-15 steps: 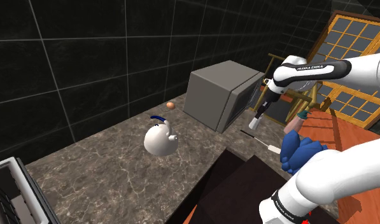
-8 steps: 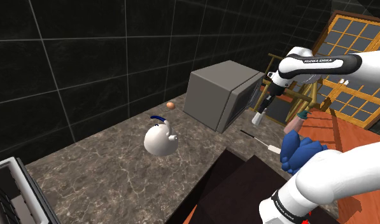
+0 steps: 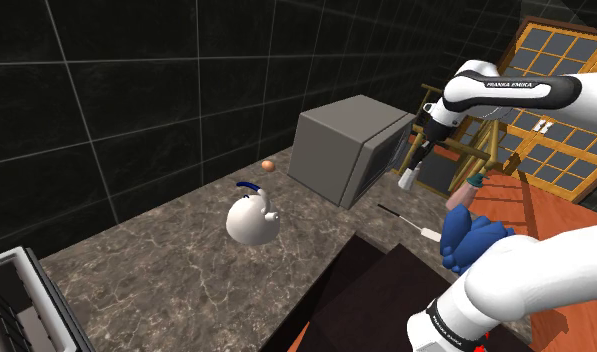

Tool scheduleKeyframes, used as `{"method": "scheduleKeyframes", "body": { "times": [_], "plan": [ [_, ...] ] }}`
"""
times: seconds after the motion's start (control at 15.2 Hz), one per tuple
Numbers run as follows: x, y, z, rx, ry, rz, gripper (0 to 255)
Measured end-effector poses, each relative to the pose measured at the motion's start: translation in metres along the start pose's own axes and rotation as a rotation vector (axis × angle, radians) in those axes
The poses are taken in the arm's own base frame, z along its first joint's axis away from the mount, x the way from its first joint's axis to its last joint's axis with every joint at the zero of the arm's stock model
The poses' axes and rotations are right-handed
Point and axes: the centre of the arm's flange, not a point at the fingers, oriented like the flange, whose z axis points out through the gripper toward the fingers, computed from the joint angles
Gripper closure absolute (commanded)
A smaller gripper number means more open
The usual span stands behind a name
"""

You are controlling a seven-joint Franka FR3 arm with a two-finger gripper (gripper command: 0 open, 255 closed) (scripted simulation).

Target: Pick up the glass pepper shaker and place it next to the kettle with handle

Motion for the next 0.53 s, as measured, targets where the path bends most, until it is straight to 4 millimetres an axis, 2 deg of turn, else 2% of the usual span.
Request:
{"method": "scheduleKeyframes", "body": {
  "times": [0.33,0.53],
  "plan": [
    [0.022,-0.055,-0.001,0.000,0.000,-0.001,255],
    [0.034,-0.094,0.008,0.000,-0.001,-0.001,255]
  ]
}}
